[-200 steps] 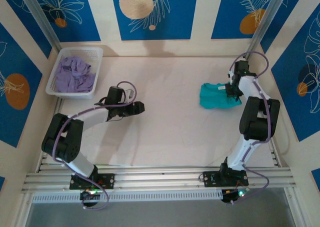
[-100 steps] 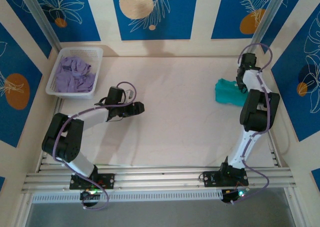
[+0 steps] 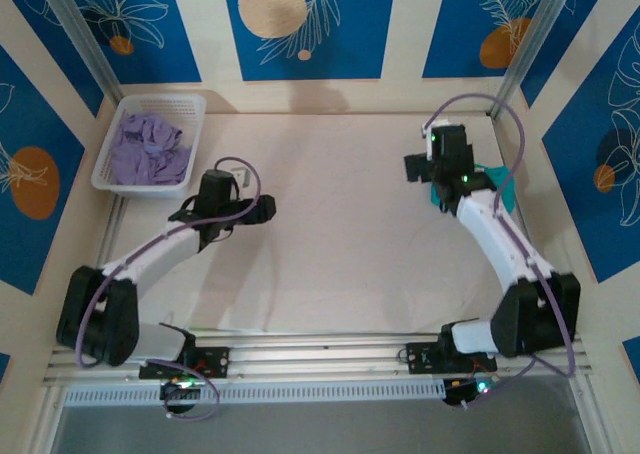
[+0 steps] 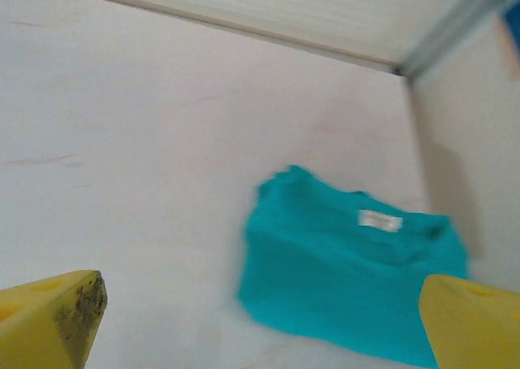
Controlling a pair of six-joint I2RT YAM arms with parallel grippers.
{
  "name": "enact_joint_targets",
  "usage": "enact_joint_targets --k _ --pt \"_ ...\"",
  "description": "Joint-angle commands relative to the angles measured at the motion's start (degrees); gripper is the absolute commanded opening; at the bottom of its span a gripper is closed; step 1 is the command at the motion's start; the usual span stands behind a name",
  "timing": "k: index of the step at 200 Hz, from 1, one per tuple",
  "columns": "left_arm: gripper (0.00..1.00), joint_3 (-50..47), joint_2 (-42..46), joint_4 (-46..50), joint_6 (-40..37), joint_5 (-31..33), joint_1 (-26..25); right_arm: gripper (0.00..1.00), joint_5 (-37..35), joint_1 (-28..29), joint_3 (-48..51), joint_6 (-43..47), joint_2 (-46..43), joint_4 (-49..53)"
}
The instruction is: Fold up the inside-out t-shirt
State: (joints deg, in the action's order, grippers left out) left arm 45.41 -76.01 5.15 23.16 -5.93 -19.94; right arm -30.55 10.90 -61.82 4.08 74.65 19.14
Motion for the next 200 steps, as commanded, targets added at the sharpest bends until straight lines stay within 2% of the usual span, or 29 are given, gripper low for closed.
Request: enact_joint_targets --k 1,14,35,63,76,95,102,112,129,143,180,200 --pt "0.91 -5.11 6.0 -1.59 -3.23 15.07 0.25 0.99 7.66 2.17 9.66 -7.05 -6.79 -10.08" --pt "1.0 -8.13 9.17 -3.7 -3.71 21.18 0.23 0.99 8.82 2.84 16.52 -8.81 -10.44 -15.53" --pt "1.0 -12.02 12.78 -7.24 -5.97 28.8 0.34 0.99 9.07 2.51 25.55 -11.56 -12.77 -23.07" --pt "1.0 -15.98 13.61 -15.03 -11.0 36.34 0.5 0.99 6.38 1.55 33.85 -12.56 -9.84 -33.4" --pt "1.0 -18.17 12.58 -20.93 -15.84 37.03 0.54 0.99 4.74 0.92 35.74 -12.64 -7.8 -37.23" --pt "1.0 -19.22 11.14 -26.95 -19.77 39.29 0.74 0.99 8.21 -1.37 38.14 -12.91 -4.42 -43.2" --pt "1.0 -20.46 10.21 -32.01 -21.63 39.54 0.91 0.99 9.87 -2.44 38.7 -12.91 -2.81 -45.67" --pt "1.0 -22.6 8.43 -39.64 -24.3 39.49 1.2 0.99 11.71 -3.53 37.41 -12.86 -2.41 -43.4" --pt "0.99 -24.54 3.3 -50.36 -28.06 39.61 1.93 0.99 12.75 -4.45 39.14 -11.36 -1.79 -49.4" --pt "0.99 -22.09 2.03 -47.22 -28.77 39.03 2.49 0.99 14.21 -6.17 40.27 -11.29 -1.32 -53.34" --pt "0.99 -21.46 -2.17 -54.34 -31.92 37.11 3.95 0.99 18.69 -10.88 40.51 -12.91 1.55 -59.43" --pt "0.99 -20.18 -2.07 -48.01 -31.37 37.59 4.21 0.99 19.8 -11.97 40.14 -13.62 4.89 -62.53"
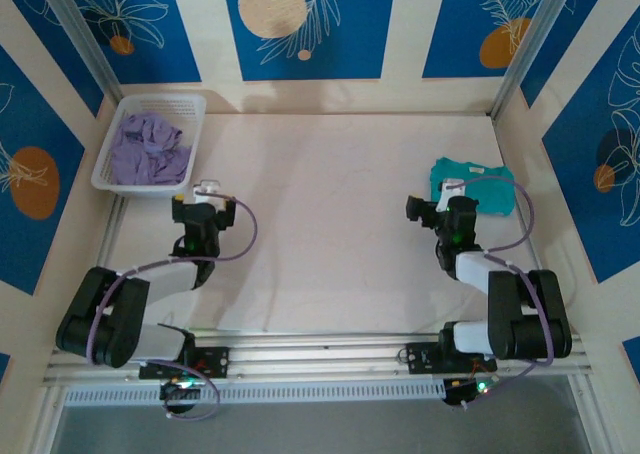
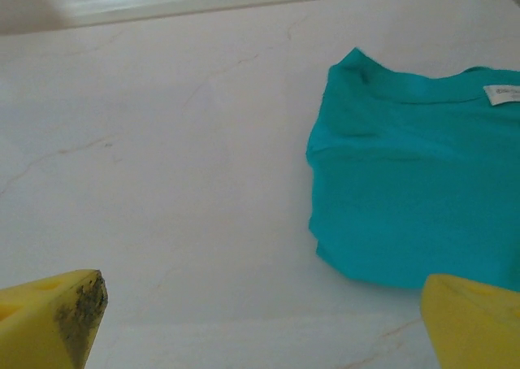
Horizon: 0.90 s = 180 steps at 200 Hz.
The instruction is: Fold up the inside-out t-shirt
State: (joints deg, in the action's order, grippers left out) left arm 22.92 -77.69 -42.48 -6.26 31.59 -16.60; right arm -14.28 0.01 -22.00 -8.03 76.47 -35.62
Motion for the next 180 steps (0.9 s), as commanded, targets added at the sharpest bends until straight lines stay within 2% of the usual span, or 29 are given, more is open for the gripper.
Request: enact_joint_targets --k 1,19,35,48,60,81,138,148,160,170,180 --pt "0.99 2.39 -0.37 0.0 -1.97 0.01 0.86 0.99 3.64 -1.12 0.3 -1.57 3.3 -7.92" --pt "0.99 2.05 -2.8 -0.14 -1.27 -1.46 1.56 0.99 4.73 -1.22 0.22 -1.41 7.64 -11.68" --pt "1.0 -0.29 -6.32 -6.39 -1.15 -3.29 2.05 0.99 5.31 -0.57 -0.15 -0.32 10.56 -13.88" --pt "0.99 -2.16 -10.07 -14.96 -2.5 -3.59 2.43 0.99 4.96 -0.02 -0.14 0.28 10.41 -13.35" --pt "0.99 -1.15 -8.44 -9.13 -0.76 -4.89 3.04 0.99 4.97 -0.01 -0.16 0.3 10.48 -13.38" --pt "0.99 0.05 -8.72 -7.08 0.43 -8.12 4.69 0.99 4.24 0.37 -0.54 0.83 10.68 -12.93" --pt "0.99 -1.62 -9.11 -8.8 3.76 -15.9 8.77 0.99 3.21 1.23 -0.77 1.35 10.81 -12.72" --pt "0.99 -3.53 -13.51 -18.91 3.62 -15.99 9.76 0.99 3.21 1.25 -0.76 1.4 10.81 -12.75" --pt "0.99 -1.74 -10.34 -8.71 4.66 -17.08 9.74 0.99 3.2 1.22 -0.76 1.35 10.81 -12.81" --pt "1.0 -2.62 -12.44 -15.13 3.81 -16.88 9.79 0.99 3.22 1.23 -0.76 1.34 10.81 -12.76" --pt "0.99 -2.44 -11.38 -12.31 4.45 -16.14 9.73 0.99 3.21 1.22 -0.76 1.35 10.79 -12.81"
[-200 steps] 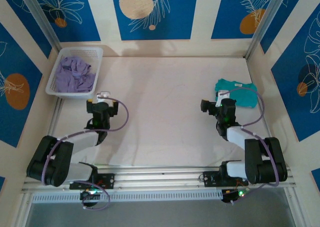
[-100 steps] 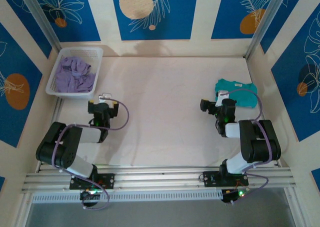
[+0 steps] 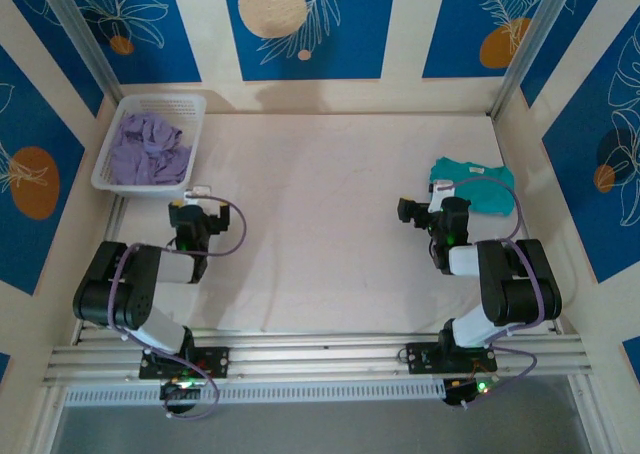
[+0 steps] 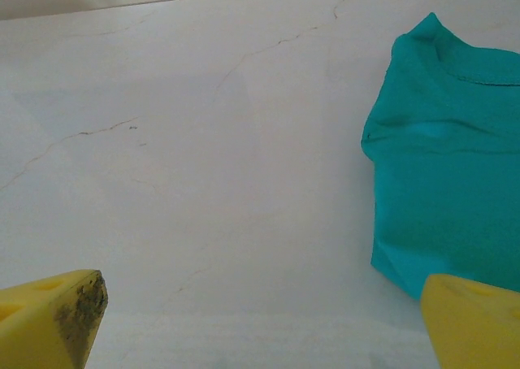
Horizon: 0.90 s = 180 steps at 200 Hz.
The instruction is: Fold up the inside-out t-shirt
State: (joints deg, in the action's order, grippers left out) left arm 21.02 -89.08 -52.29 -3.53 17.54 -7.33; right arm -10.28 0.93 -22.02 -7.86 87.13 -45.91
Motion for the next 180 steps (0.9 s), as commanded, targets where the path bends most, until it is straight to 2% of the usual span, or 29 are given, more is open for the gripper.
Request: enact_joint_targets --k 1,12,180 --pt "1.0 -0.45 0.07 -2.26 1.75 -2.08 0.47 0.99 -0.79 0.3 -0.74 1.18 0.13 -2.52" --pt "1.0 -0.74 -0.68 -4.45 1.36 -2.02 0.41 0.99 -0.79 0.31 -0.75 1.18 0.14 -2.44" --pt "1.0 -0.71 -0.39 -3.96 1.38 -1.99 0.37 0.99 -0.7 0.21 -0.85 1.13 0.16 -2.19"
